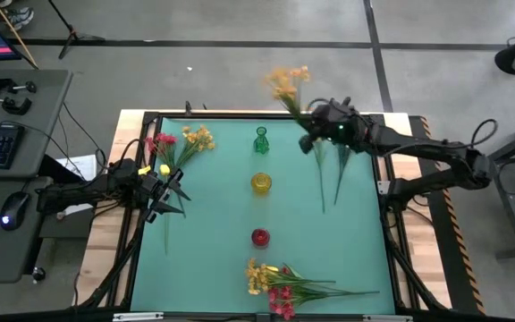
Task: Sort flowers into vase by color
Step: Put the right yellow flowers into the green vase
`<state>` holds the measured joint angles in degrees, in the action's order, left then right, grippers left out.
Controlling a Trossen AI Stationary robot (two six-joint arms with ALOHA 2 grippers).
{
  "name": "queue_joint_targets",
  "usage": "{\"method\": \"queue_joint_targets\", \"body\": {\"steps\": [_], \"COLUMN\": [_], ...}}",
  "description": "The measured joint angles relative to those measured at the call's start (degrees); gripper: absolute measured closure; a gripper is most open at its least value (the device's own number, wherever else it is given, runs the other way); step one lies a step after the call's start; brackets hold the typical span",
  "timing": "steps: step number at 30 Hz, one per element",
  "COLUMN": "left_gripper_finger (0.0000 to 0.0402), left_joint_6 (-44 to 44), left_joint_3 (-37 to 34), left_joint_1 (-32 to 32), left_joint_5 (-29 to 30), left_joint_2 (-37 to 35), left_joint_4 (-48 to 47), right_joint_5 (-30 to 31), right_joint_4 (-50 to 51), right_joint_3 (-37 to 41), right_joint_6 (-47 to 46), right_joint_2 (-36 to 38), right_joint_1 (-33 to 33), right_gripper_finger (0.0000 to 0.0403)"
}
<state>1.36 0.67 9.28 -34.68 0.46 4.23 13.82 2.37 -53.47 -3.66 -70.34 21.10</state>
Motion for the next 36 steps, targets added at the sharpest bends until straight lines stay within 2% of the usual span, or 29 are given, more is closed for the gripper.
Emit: {"method": "queue_joint_targets", "body": {"steps": [3,5,10,15,20,36], "left_gripper_finger": [0.0218,0.0218,0.0218,0.0218,0.0218,0.0218], "left_joint_6": [0.0,0.0,0.0,0.0,0.0,0.0], "left_joint_3": [0.0,0.0,0.0,0.0,0.0,0.0], "left_joint_1": [0.0,0.0,0.0,0.0,0.0,0.0], "left_joint_5": [0.0,0.0,0.0,0.0,0.0,0.0], "left_joint_2": [0.0,0.0,0.0,0.0,0.0,0.0], "left_joint_4": [0.0,0.0,0.0,0.0,0.0,0.0], "right_joint_5": [-9.2,-12.6,-13.3,-12.1,-8.4,-8.2], "right_joint_4": [-23.6,-35.8,-54.9,-67.2,-70.1,-68.1], "right_joint_3": [3.3,4.4,3.8,2.5,2.2,2.2], "right_joint_6": [1.2,1.2,1.2,1.1,0.3,-0.8], "right_joint_2": [-4.6,-9.0,-21.7,-31.0,-33.4,-33.8], "right_joint_1": [0.0,-0.1,0.1,1.0,2.6,2.8], "right_gripper_finger": [0.0399,0.0398,0.0399,0.0399,0.0399,0.0399]}}
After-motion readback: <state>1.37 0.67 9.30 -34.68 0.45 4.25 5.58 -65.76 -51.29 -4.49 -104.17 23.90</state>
